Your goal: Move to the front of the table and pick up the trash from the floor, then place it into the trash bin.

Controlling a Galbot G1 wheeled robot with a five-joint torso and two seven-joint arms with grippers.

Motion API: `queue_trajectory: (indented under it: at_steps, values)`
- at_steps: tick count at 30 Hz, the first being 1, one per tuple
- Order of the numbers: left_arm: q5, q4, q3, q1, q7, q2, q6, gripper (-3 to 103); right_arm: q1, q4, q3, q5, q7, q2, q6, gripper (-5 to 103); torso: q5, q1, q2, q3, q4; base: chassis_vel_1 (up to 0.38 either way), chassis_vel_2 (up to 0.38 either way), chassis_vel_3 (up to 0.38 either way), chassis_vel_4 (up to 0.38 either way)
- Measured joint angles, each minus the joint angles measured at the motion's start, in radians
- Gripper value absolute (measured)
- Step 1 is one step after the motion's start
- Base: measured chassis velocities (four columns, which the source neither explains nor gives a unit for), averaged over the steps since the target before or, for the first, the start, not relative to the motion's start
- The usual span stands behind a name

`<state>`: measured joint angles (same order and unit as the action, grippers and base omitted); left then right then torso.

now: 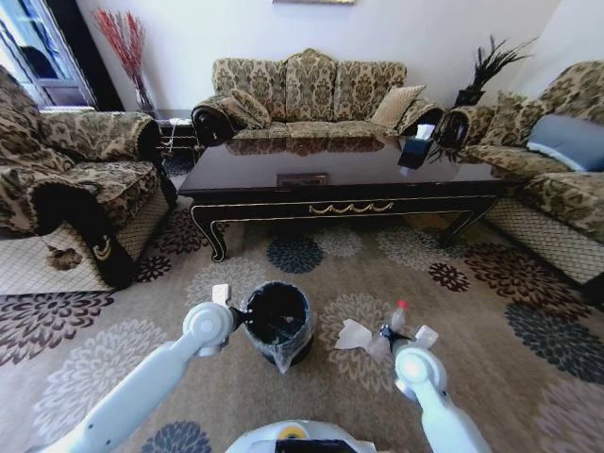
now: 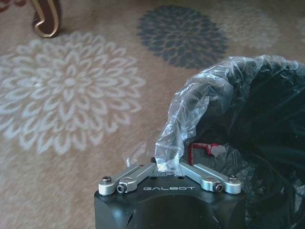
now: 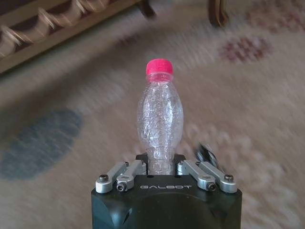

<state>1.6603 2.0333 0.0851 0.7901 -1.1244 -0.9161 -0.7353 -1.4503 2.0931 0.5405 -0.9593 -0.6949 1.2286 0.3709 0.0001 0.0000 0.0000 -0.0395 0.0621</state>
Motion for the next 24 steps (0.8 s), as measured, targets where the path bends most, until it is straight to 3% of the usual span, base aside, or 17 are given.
queue_trajectory:
  at_steps: [8, 10, 13, 18, 24]
  values:
    - [0.009, -0.042, 0.135, -0.113, -0.018, -0.034, 0.0, 0, -0.089, 0.165, 0.027, 0.033, 0.077, -0.01, -0.055, 24, -0.0001, 0.0, 0.0, 0.0, -0.0001, 0.0, 0.0, 0.0, 0.0]
    - [0.008, -0.055, 0.166, -0.133, -0.022, -0.048, 0.0, 0, -0.106, 0.184, 0.031, 0.064, 0.107, -0.012, -0.073, 24, 0.0, 0.0, 0.0, 0.0, -0.0001, 0.0, 0.0, 0.0, 0.0]
    - [0.007, -0.098, 0.243, -0.181, -0.032, -0.096, 0.0, 0, -0.161, 0.206, 0.045, 0.201, 0.205, -0.005, -0.149, 24, 0.0001, 0.0, 0.0, 0.0, -0.0001, 0.0, 0.0, 0.0, 0.0]
    - [0.003, -0.127, 0.29, -0.225, -0.043, -0.137, 0.0, 0, -0.199, 0.245, 0.05, 0.226, 0.248, 0.001, -0.181, 24, 0.0, 0.0, 0.0, 0.0, 0.0, 0.0, 0.0, 0.0, 0.0]
    - [0.003, -0.155, 0.361, -0.296, -0.053, -0.178, 0.0, 0, -0.241, 0.299, 0.052, 0.279, 0.364, -0.009, -0.25, 24, 0.0001, 0.0, 0.0, 0.0, -0.0002, 0.0, 0.0, 0.0, 0.0]
